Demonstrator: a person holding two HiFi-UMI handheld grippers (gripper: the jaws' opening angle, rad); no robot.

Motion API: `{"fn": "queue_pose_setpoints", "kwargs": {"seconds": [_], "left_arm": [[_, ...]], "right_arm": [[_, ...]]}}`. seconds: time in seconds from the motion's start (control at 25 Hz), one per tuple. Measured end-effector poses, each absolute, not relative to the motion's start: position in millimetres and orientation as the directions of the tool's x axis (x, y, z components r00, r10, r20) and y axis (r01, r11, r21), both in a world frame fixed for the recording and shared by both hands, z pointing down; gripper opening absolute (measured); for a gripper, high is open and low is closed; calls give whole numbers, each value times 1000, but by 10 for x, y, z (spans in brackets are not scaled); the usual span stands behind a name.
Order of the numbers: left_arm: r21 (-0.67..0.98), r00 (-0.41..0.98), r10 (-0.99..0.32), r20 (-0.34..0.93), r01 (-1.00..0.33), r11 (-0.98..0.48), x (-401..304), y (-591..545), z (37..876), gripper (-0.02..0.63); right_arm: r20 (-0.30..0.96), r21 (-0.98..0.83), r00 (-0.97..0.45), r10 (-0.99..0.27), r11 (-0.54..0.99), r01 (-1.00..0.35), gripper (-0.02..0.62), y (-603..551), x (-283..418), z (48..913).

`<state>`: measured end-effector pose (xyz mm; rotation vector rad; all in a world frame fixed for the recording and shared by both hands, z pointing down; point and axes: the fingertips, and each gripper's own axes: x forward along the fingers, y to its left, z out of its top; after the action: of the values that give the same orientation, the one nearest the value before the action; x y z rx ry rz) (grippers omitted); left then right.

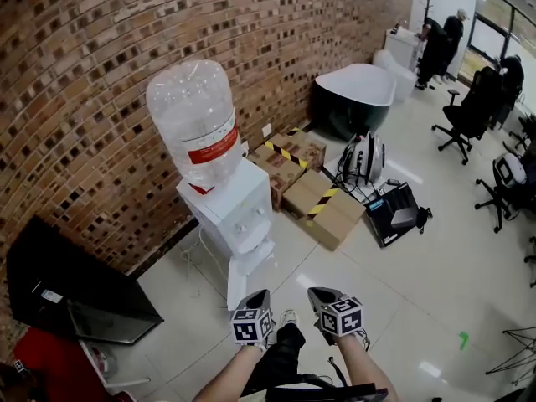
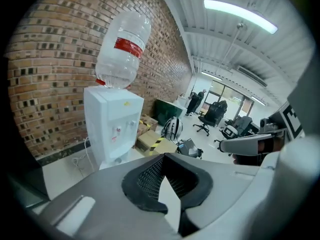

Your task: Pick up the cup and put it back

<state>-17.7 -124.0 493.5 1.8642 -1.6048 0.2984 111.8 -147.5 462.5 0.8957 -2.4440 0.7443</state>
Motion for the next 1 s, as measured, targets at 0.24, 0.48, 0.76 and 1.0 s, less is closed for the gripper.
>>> {"fn": "queue_pose_setpoints", "kwargs": {"seconds": [0.24,0.48,0.76,1.0], "left_arm": [[268,228,-822,521,-959,-96,-170,-792,4412,0],[195,270,-838,475,-960,-200,-59,-545,3976,0],[196,338,-812,477,-941,-277,-14,-140,3768,0],[184,362,-810,462,-932,-313,-141,21,3690,0]], "right_arm": [[508,-270,-698,-505,676,-686,6,-1057,1240,4089],[466,-287,-694,-548,649,-705,6,-714,1313,3794],[415,-358,-700,-581,603,-713,6,-211,1119,3544],[384,-341,-679,-626,587,-734,6,-21,852,3379]]}}
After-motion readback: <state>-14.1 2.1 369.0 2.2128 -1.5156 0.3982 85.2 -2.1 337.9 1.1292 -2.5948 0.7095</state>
